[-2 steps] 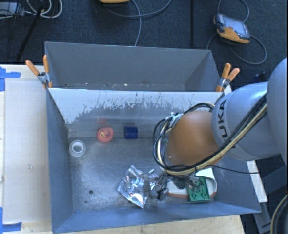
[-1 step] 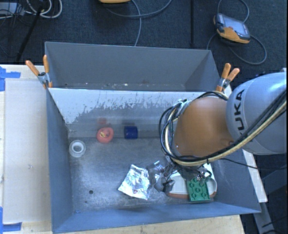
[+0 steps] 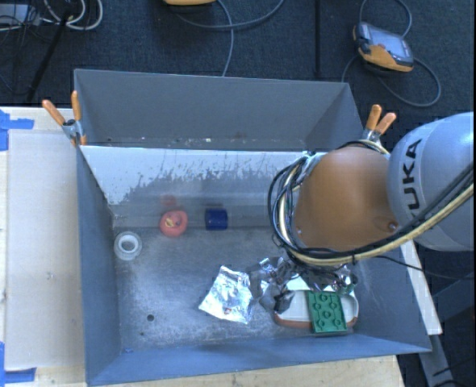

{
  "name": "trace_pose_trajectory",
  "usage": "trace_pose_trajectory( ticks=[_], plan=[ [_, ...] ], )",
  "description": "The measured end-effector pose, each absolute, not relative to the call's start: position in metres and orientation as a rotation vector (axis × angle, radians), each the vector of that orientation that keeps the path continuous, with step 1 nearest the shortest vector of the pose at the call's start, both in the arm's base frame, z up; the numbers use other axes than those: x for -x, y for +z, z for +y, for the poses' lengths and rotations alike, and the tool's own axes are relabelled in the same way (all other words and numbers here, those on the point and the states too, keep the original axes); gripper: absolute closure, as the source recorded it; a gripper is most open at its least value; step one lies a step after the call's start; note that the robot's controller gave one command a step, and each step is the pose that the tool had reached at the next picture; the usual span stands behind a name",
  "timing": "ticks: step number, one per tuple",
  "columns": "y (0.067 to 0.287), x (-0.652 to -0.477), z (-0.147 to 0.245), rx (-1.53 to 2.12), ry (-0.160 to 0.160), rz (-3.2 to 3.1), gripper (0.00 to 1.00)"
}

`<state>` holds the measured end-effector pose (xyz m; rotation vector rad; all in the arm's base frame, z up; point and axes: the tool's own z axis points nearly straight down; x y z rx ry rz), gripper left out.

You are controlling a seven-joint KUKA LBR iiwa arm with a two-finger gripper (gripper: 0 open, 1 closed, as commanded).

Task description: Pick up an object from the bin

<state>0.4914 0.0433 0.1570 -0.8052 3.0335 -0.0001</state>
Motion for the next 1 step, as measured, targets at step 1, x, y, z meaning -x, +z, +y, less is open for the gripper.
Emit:
trace_pose_trajectory(
  ticks=[1],
  plan=[
    [0.1799, -0.4919, 0.0441, 0.799, 0.000, 3.036, 1.00]
  ],
)
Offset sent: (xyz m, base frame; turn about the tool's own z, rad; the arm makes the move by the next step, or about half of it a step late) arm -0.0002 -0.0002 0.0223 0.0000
